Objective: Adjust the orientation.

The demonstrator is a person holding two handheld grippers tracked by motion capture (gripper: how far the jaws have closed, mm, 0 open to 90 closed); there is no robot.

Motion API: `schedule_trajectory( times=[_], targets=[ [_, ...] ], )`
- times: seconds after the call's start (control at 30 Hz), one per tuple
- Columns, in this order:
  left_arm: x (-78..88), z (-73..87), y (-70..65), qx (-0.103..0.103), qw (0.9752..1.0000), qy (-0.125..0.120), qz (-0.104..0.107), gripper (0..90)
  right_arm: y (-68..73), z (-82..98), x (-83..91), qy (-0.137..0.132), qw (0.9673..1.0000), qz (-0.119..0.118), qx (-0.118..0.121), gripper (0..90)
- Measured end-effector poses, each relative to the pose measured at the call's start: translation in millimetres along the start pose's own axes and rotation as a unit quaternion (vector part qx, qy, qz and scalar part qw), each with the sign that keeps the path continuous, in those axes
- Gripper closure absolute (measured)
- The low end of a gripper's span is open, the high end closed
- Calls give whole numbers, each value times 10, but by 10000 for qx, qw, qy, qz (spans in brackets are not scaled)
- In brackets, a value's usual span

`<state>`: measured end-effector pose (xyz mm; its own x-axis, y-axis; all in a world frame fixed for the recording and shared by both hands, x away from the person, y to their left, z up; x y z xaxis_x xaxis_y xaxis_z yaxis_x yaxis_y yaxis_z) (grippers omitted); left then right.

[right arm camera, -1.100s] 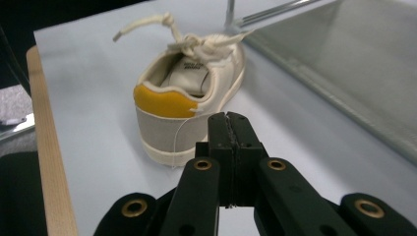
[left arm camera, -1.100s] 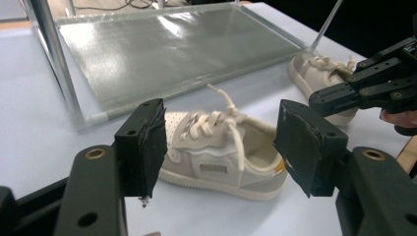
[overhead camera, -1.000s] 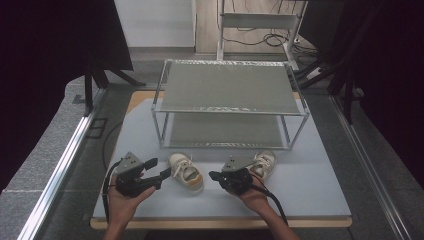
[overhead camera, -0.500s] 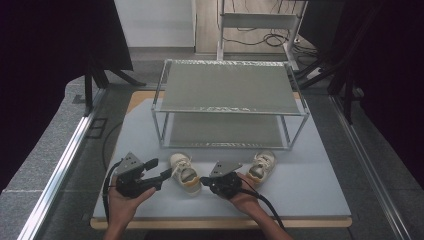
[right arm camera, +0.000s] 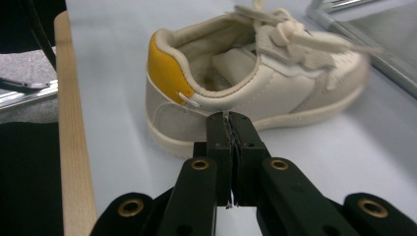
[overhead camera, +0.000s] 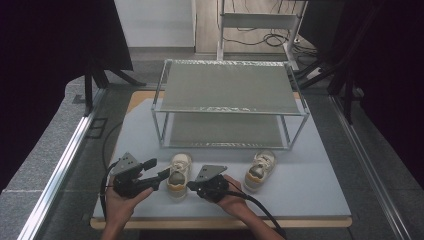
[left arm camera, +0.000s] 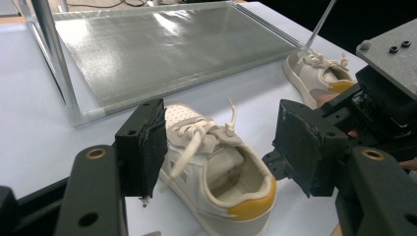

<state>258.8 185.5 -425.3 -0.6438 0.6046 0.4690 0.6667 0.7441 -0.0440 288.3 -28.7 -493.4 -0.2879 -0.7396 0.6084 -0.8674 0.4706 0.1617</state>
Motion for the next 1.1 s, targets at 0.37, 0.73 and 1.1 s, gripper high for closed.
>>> schedule_trajectory(
  times=[0.37,0.73,1.1],
  targets=[
    [106,19,-19,44,9999,-54,-142,365,-39,-85,230,-411,9991,42,-97,830],
    [15,-49,-49,-111,9999,-3,-62,365,-257,107,745,-621,9965,393,-387,701],
    [6,-90,-69,-214,9998,-39,-39,363,-406,257,1048,-700,9921,851,-604,547]
  ],
)
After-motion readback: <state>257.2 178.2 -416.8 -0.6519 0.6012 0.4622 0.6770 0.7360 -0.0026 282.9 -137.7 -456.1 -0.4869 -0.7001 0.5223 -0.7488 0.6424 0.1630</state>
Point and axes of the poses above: each handheld gripper's, and its own axes: x roughly backward along the jaws, z roughly out of its underside, y roughly to its left, the point moved 3 cm from there along -x, roughly forward along the jaws, and after that the axes turned 10 degrees about -x, right-handed, at the moved point
